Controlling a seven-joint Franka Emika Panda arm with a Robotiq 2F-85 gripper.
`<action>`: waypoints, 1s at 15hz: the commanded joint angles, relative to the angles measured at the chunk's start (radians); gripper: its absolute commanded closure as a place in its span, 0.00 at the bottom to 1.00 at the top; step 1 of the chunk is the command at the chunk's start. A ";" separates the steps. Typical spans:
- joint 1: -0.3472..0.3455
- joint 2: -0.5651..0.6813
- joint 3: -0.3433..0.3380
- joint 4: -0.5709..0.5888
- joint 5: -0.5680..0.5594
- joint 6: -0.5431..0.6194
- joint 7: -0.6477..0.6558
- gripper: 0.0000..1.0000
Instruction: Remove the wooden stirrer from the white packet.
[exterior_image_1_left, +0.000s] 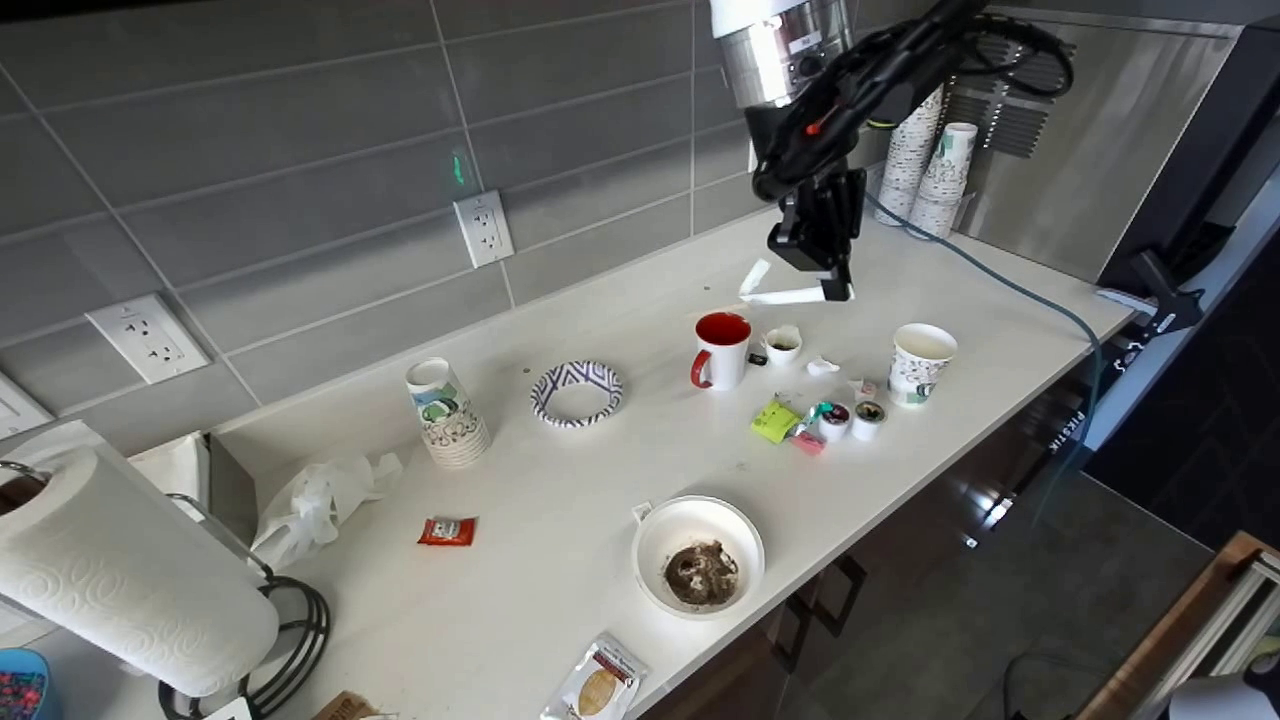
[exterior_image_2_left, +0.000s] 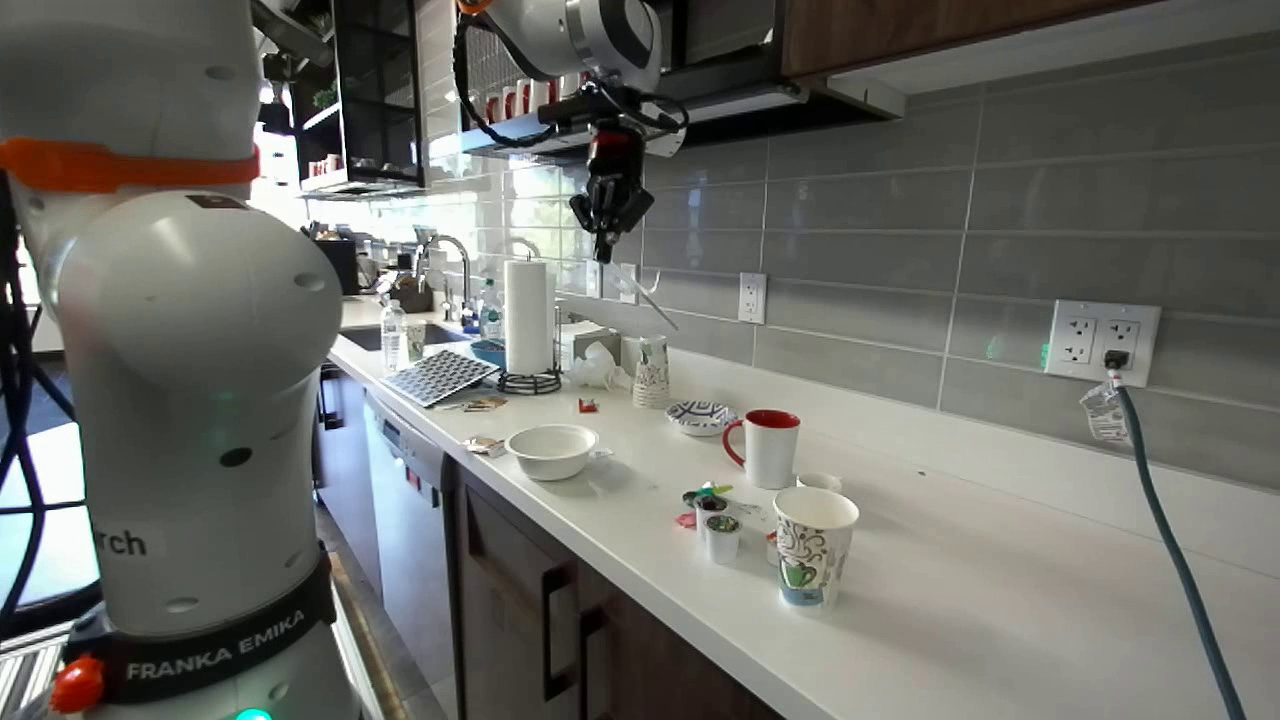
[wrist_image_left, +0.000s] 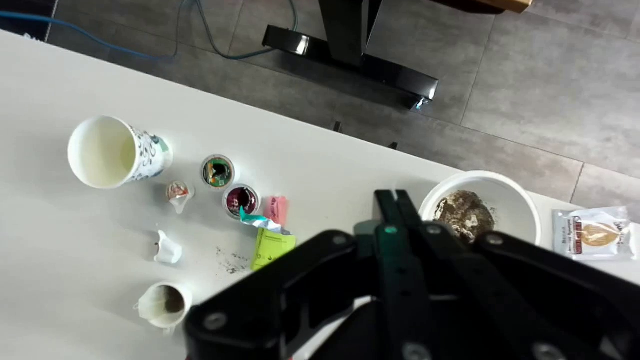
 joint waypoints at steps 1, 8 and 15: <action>-0.009 -0.043 -0.002 -0.055 0.022 0.001 0.019 1.00; -0.021 -0.077 -0.020 -0.103 0.090 0.090 -0.037 1.00; -0.037 -0.050 -0.017 -0.073 0.069 -0.046 0.108 1.00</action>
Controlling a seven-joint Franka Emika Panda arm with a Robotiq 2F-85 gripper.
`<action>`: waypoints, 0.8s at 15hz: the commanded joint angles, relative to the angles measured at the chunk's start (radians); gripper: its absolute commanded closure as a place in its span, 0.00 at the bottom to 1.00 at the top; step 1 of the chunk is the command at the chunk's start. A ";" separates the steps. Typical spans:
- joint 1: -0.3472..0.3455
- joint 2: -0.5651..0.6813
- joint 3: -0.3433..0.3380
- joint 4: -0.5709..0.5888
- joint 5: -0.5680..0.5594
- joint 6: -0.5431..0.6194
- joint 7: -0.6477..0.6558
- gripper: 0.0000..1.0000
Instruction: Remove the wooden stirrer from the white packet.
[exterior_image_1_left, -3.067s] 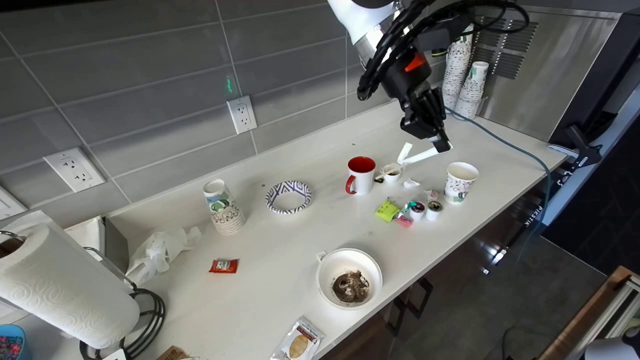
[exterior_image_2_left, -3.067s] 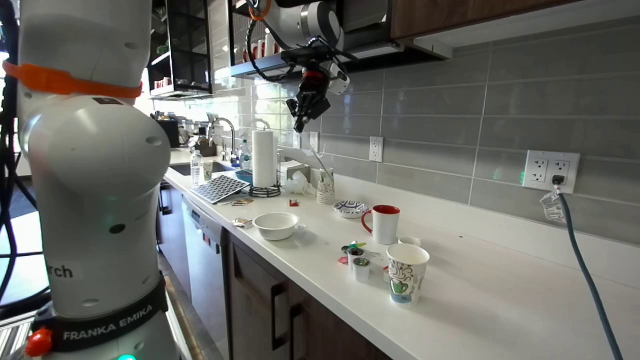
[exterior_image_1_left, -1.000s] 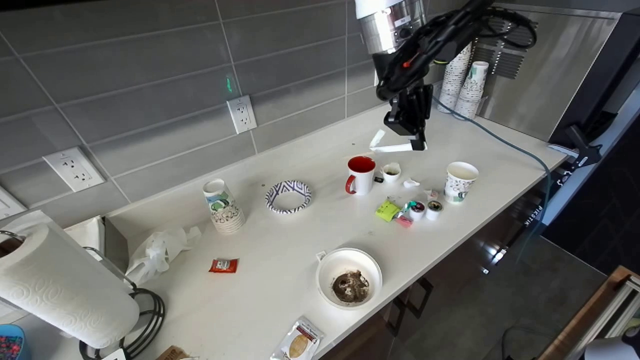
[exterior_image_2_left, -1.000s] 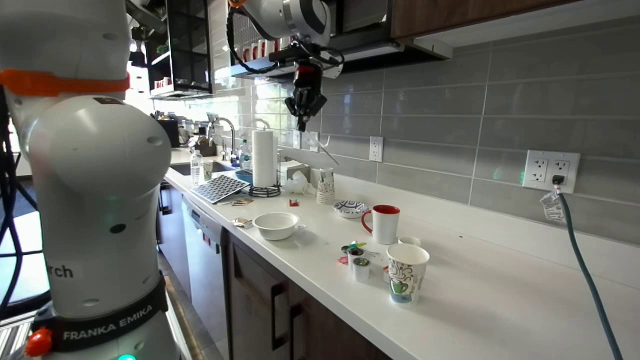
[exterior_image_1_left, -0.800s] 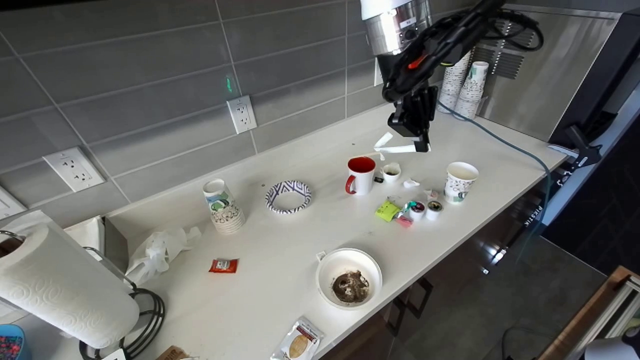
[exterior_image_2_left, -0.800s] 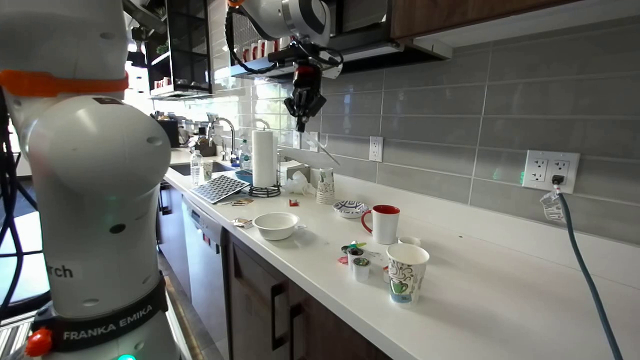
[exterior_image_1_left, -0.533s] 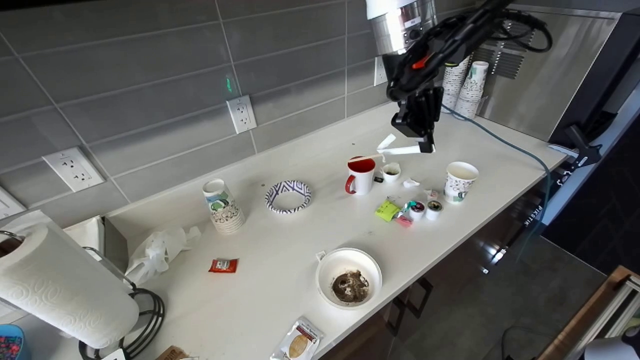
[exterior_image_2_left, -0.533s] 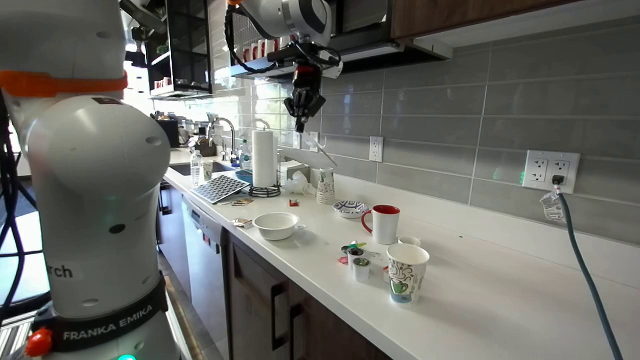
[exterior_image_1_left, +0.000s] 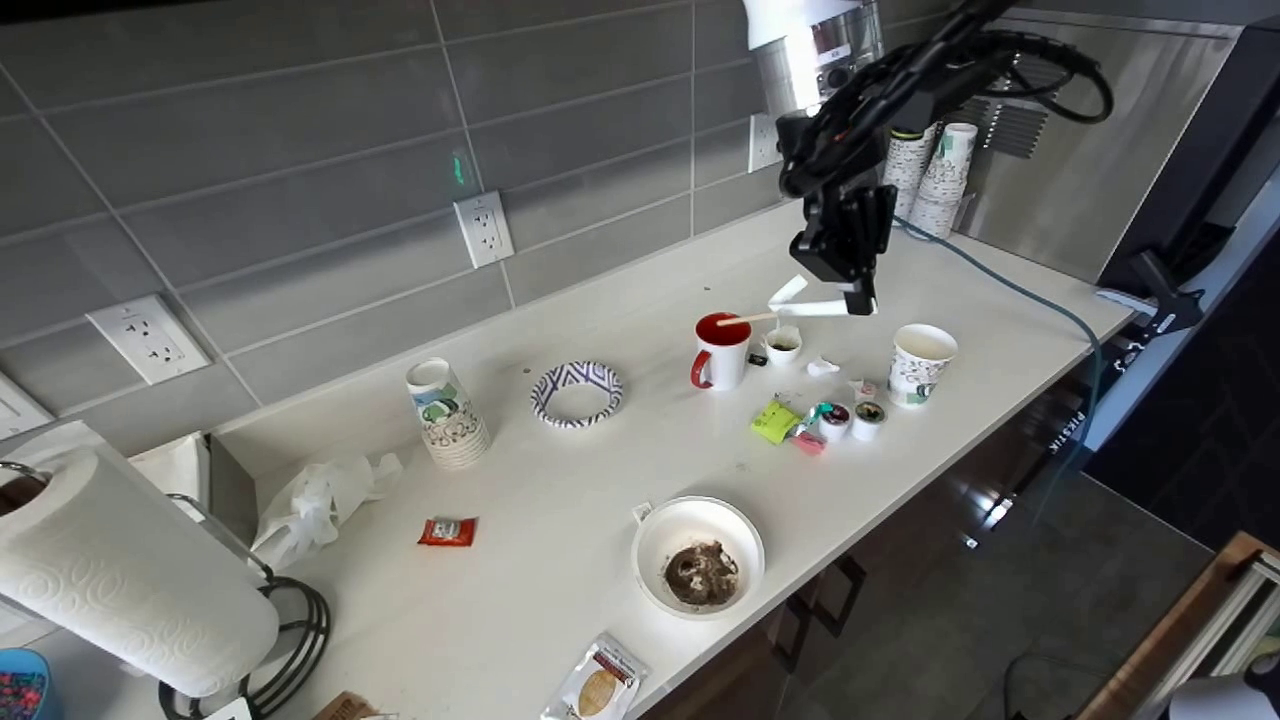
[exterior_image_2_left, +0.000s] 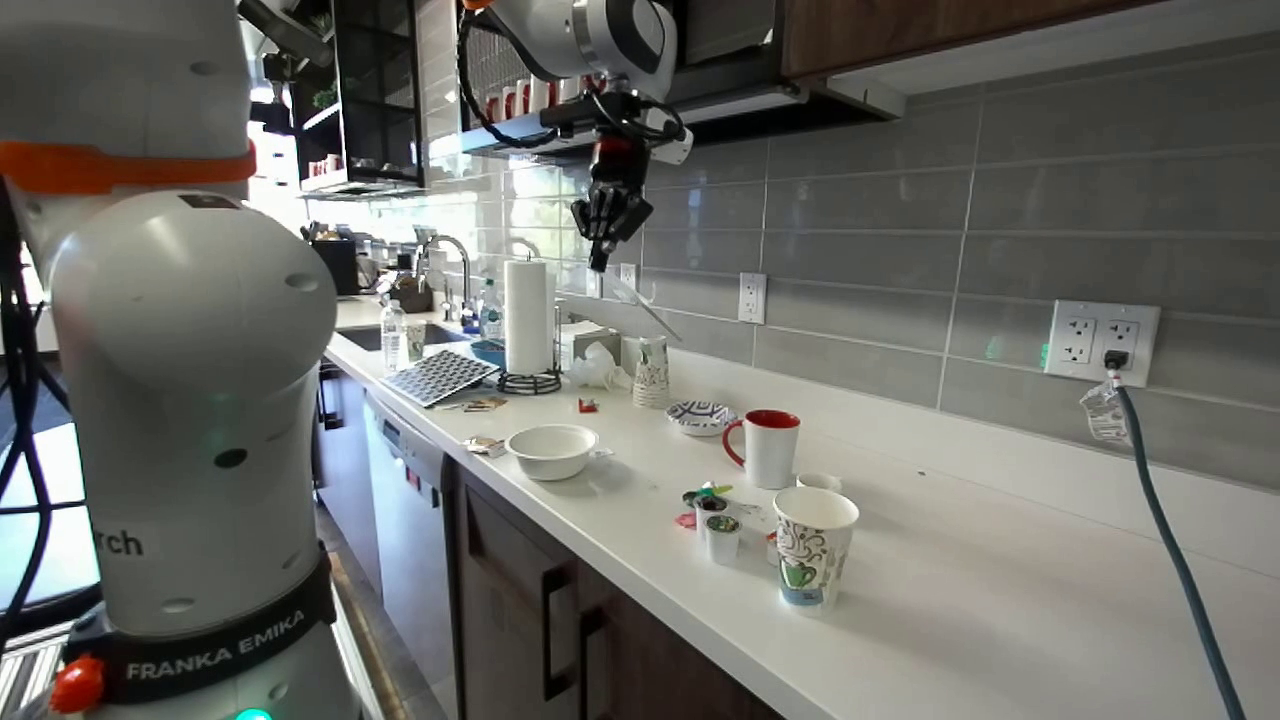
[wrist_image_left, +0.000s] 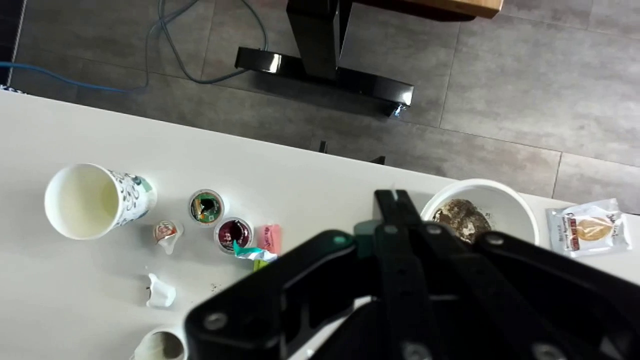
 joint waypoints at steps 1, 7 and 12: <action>-0.005 -0.012 0.002 -0.007 0.019 -0.045 0.043 1.00; -0.010 -0.009 -0.001 -0.010 0.045 -0.064 0.057 1.00; -0.010 0.000 -0.002 -0.003 0.082 -0.029 -0.031 1.00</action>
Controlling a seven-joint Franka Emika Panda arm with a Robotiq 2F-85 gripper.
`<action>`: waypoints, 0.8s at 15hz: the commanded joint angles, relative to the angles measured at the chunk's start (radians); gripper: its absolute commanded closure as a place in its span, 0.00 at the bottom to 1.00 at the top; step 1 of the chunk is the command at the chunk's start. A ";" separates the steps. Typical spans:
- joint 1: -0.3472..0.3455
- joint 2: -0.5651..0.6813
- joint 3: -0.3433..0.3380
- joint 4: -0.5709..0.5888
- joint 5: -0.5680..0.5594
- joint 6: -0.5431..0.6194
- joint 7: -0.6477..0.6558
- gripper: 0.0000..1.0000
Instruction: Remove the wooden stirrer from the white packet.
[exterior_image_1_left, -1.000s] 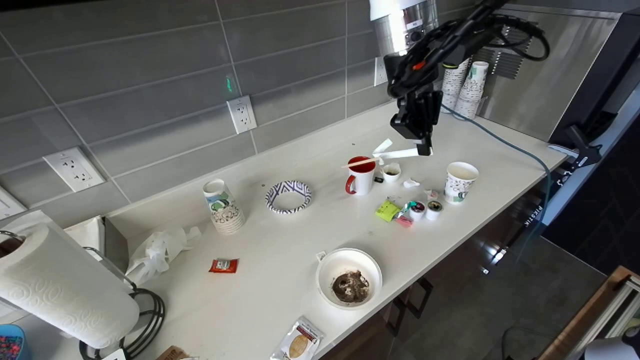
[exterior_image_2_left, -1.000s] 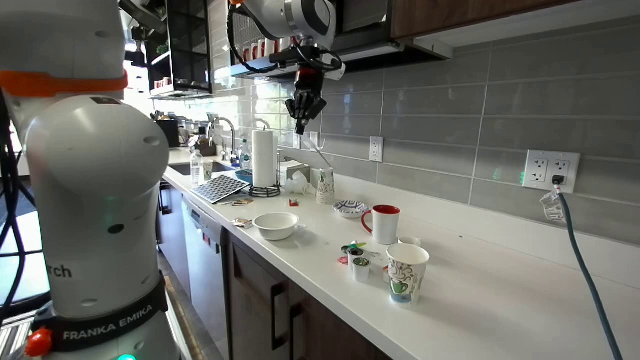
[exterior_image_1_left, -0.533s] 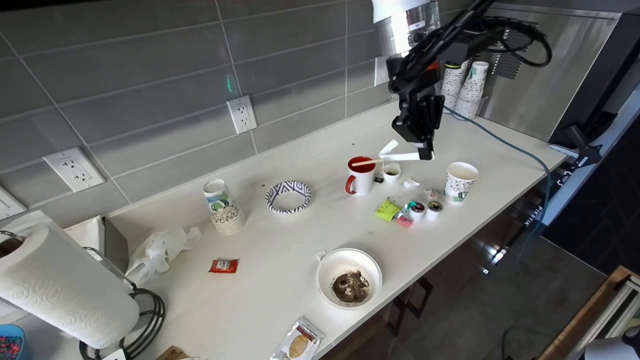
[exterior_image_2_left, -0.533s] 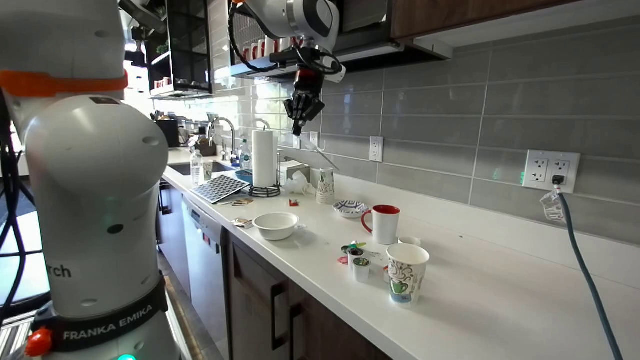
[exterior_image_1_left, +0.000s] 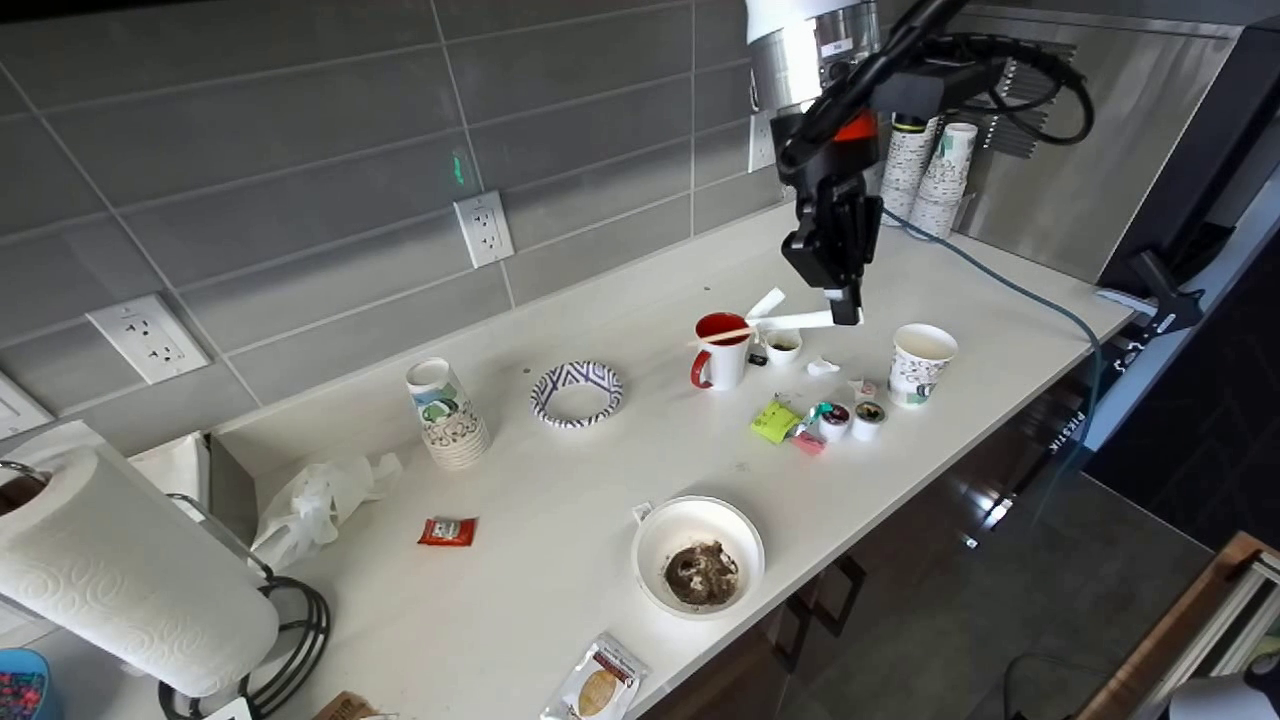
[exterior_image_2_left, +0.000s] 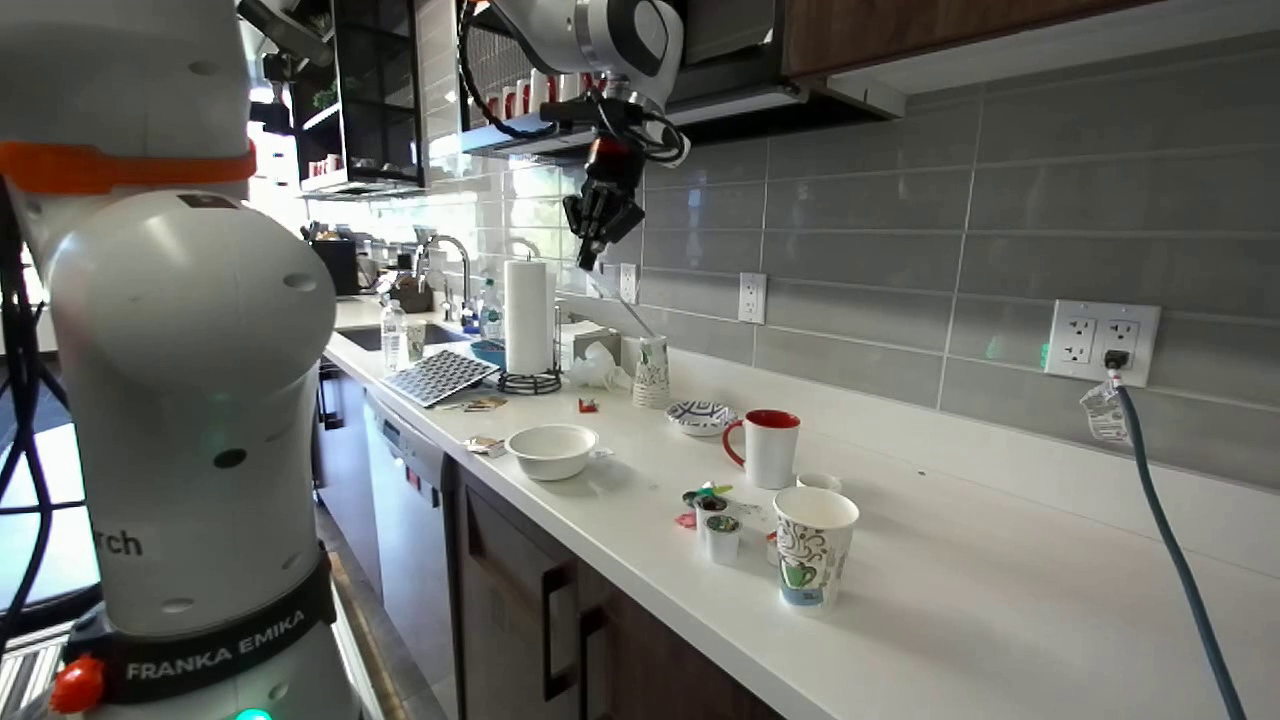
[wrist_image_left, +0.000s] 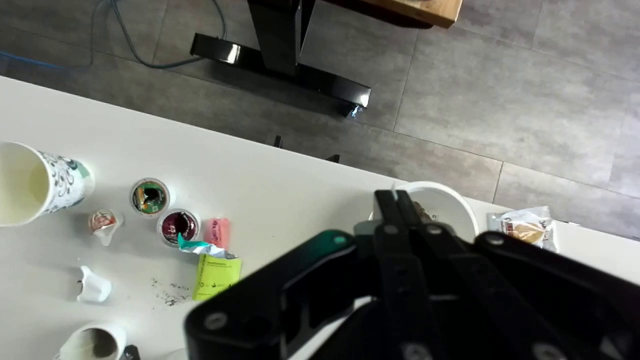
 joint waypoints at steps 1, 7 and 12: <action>-0.007 0.000 0.004 0.000 -0.029 -0.065 0.108 1.00; 0.000 0.019 0.001 0.008 0.024 -0.019 -0.076 1.00; -0.003 0.016 -0.005 0.003 0.044 -0.030 -0.081 1.00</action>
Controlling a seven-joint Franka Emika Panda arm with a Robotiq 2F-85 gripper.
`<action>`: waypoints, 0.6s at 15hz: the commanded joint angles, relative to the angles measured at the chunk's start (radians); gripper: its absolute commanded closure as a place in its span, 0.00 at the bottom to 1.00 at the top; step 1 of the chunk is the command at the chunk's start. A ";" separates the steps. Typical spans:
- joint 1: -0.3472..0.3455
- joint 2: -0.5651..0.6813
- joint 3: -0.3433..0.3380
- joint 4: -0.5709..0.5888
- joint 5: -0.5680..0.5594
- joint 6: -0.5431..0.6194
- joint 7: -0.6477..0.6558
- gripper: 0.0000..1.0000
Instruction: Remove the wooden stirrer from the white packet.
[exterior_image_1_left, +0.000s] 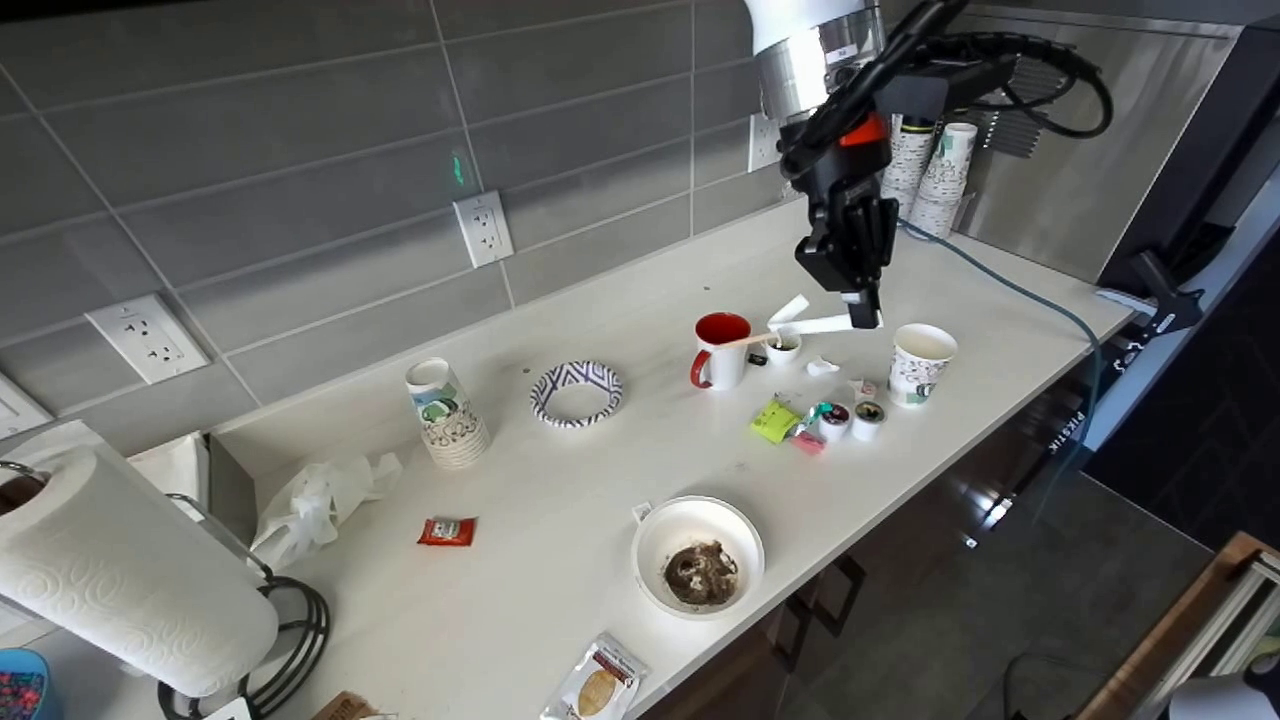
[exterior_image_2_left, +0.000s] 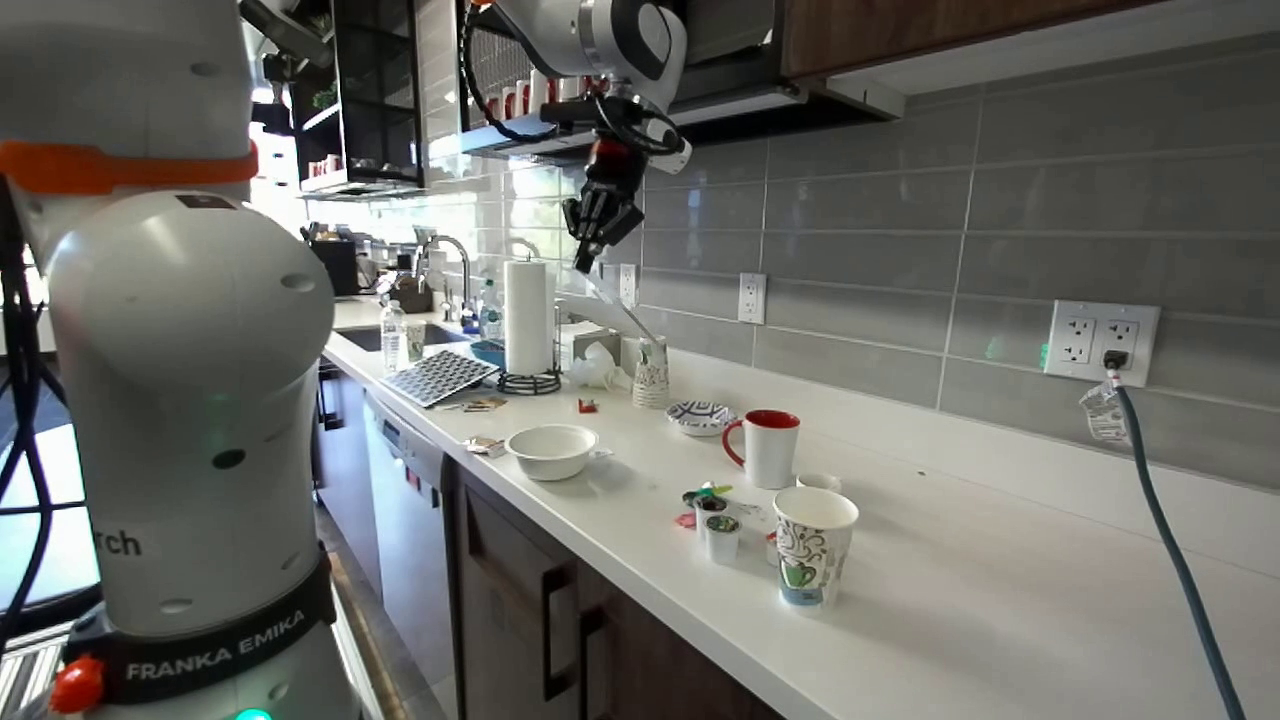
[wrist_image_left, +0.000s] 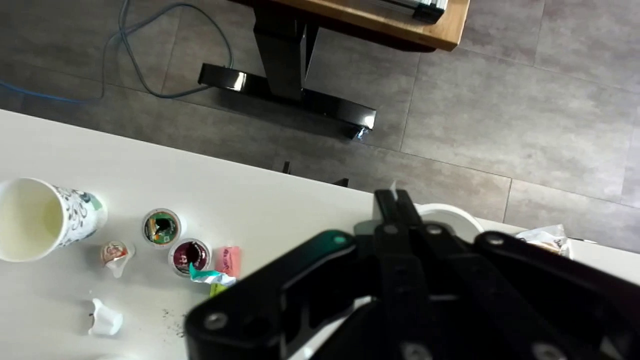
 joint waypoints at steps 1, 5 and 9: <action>0.003 0.008 -0.003 0.007 0.043 -0.003 -0.085 1.00; -0.005 0.009 -0.009 0.001 0.050 -0.030 -0.034 1.00; -0.001 0.036 0.004 0.033 -0.021 -0.072 -0.004 1.00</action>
